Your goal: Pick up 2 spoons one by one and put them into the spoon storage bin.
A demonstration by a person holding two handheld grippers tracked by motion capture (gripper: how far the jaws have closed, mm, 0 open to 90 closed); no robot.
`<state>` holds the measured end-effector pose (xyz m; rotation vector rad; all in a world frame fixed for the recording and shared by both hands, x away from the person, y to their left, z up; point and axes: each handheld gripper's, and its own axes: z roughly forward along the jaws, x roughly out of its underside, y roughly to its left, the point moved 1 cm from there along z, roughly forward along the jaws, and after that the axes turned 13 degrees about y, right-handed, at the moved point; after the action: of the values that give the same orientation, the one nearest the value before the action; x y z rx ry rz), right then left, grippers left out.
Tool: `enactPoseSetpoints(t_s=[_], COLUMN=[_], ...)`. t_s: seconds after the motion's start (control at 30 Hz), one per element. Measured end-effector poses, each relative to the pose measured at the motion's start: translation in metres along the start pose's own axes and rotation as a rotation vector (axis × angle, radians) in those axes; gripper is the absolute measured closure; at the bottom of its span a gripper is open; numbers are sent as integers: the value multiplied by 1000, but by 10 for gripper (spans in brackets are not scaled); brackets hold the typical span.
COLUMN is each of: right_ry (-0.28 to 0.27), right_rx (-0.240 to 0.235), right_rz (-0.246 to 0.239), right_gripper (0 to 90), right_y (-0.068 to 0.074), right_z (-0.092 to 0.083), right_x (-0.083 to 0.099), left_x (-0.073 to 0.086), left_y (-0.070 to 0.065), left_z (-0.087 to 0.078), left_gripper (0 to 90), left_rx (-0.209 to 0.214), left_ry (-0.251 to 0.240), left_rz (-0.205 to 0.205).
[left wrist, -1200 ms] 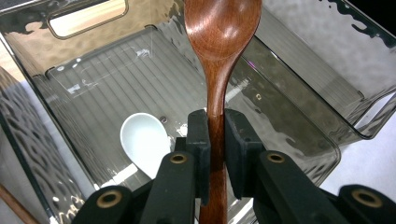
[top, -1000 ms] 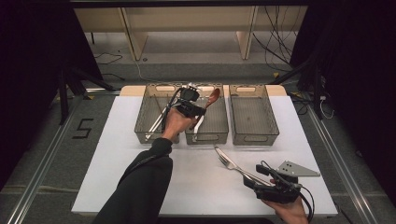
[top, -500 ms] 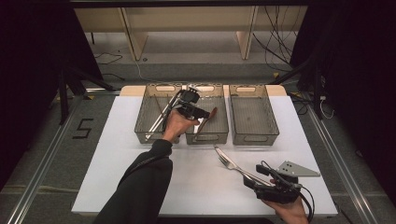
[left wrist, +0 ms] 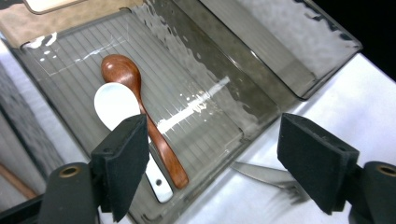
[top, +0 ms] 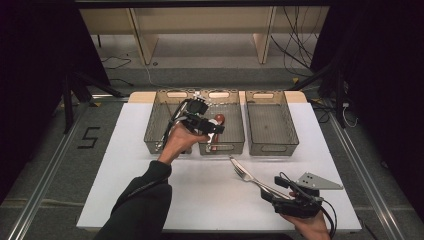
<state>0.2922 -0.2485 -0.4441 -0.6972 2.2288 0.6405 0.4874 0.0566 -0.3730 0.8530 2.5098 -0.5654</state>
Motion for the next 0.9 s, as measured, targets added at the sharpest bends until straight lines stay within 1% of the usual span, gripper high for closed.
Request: enactPoseSetpoints(t_s=[0.03, 0.07, 0.1, 0.17, 0.27, 0.3, 0.37, 0.4, 0.47, 0.57, 0.6, 0.63, 0.7, 0.73, 0.8, 0.9], right_ry=[2, 5, 7, 7, 11, 12, 15, 15, 17, 24, 27, 27, 38, 42, 50, 64], right_rx=[-1, -1, -1, 1, 3, 2, 2, 2, 5, 7, 7, 7, 8, 11, 13, 21], right_rz=[1, 4, 6, 6, 4, 4, 4, 4, 0, -2, -3, -5, -5, -8, -10, -11], right_gripper=[280, 280, 280, 280, 280, 280, 280, 280, 280, 279, 279, 279, 278, 278, 278, 278], right_y=[0, 0, 0, -1, 0, 0, -1, -1, 0, 0, 0, 0, 0, 0, 0, -1], right_z=[0, 0, 1, 1, 1, 1, 1, 1, 1, 2, 2, 2, 3, 3, 3, 5], right_x=[0, 0, 0, 0, 0, 0, -1, -1, -1, -3, -4, -4, -6, -7, -8, -10], left_x=[5, 10, 15, 25, 43, 50, 62, 68, 79, 96, 101, 104, 110, 113, 120, 132], left_y=[-1, -2, -2, -3, -4, -4, -5, -5, -4, -2, -1, 0, 2, 2, 2, 3], left_z=[-3, -5, -7, -11, -19, -21, -24, -26, -29, -32, -32, -32, -31, -31, -31, -30], left_gripper=[232, 227, 220, 214, 203, 202, 198, 198, 193, 185, 185, 184, 179, 178, 178, 179], left_rx=[5, 9, 10, 11, 24, 29, 23, 29, 32, 52, 63, 66, 53, 54, 70, 78], left_ry=[-4, -17, -23, -32, -57, -65, -78, -84, -97, -123, -123, -118, -110, -115, -126, -139], left_rz=[6, 0, 13, 24, 20, 24, 31, 32, 28, 21, 24, 23, 24, 24, 19, 14])
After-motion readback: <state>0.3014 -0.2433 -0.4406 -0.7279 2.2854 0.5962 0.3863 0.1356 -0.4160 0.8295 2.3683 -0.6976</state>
